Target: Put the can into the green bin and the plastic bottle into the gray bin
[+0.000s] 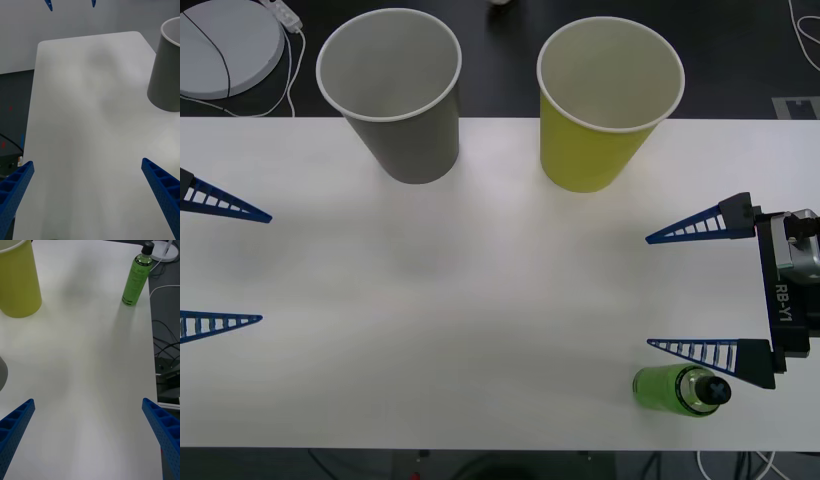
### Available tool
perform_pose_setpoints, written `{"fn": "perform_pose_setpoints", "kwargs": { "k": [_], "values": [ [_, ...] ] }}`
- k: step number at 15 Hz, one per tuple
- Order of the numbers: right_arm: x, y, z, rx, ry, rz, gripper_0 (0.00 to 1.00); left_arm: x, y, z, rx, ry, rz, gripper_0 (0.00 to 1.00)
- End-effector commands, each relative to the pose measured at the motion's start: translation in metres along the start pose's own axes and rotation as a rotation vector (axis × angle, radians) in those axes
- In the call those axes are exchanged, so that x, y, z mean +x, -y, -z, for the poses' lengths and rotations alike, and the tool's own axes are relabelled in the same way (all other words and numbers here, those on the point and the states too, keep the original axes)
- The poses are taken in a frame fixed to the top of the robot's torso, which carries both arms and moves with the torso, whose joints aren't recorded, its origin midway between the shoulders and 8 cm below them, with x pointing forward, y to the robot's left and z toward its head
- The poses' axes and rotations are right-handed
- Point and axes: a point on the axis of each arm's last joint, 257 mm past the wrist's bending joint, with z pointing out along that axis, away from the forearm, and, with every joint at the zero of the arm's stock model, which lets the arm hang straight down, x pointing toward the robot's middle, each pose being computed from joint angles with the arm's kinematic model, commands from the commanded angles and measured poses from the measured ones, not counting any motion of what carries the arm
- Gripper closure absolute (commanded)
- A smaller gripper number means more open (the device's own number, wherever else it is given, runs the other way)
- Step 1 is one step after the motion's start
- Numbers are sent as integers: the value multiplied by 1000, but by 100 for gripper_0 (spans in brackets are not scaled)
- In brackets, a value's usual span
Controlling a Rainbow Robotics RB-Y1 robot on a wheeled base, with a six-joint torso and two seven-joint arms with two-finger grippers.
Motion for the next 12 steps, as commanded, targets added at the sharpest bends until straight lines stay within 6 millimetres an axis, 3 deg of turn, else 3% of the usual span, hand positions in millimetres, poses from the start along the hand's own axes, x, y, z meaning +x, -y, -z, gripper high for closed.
{"fn": "perform_pose_setpoints", "kwargs": {
  "k": [1, 4, 5, 9, 12],
  "values": [
    [0, 0, 0, 0, 0, 0, 0, 0, 0, 0, 0, 0, 0, 0],
    [0, 0, 0, 0, 0, 0, 0, 0, 0, 0, 0, 0, 0, 0],
    [15, -24, -8, -45, 2, -81, 0, 0, 0, 0, 0, 0, 0, 0],
    [-1, -25, -1, -47, 84, -130, 0, 0, 0, 0, 0, 0, 0, 0],
    [-8, -22, 17, -6, 145, -76, 0, 0, 0, 0, 0, 0, 0, 0]
  ]
}}
